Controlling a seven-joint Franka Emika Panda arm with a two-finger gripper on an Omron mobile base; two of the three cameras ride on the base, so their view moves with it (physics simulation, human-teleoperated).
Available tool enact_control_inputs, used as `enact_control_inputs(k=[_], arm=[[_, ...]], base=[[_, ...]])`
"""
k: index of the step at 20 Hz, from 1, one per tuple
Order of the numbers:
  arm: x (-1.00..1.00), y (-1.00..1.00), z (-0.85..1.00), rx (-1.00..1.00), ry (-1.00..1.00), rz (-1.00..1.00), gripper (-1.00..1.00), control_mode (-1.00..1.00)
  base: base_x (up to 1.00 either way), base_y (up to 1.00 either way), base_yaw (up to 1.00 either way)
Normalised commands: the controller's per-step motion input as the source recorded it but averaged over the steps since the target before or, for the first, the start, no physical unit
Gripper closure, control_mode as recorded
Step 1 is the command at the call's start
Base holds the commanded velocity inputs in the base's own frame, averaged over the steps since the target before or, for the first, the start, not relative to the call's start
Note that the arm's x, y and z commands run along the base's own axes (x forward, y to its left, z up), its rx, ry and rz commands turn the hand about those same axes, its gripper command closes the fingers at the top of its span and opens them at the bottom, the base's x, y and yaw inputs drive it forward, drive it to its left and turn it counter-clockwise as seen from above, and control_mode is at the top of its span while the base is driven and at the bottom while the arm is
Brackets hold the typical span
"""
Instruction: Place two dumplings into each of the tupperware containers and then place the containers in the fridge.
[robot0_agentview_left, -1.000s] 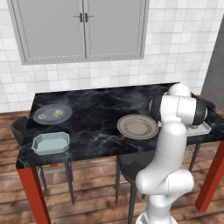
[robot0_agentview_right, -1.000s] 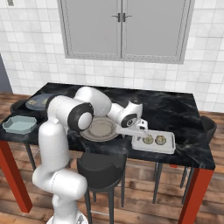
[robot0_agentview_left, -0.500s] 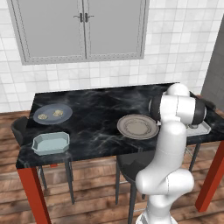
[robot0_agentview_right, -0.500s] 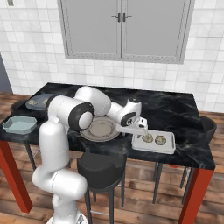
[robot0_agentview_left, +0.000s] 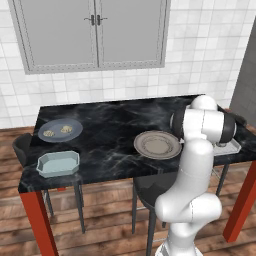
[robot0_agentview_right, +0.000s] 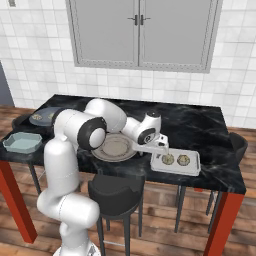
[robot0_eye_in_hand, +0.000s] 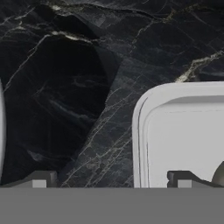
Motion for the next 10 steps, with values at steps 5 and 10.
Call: enact_control_inputs(k=[5,10], arm=[[0.00,0.01,-0.09,0.00,0.00,0.00,-1.00,-1.00],[-0.01,0.10,-0.11,0.00,0.00,0.00,-1.00,-1.00]], base=[[0.00,0.00,0.00],[0.00,0.00,0.00]])
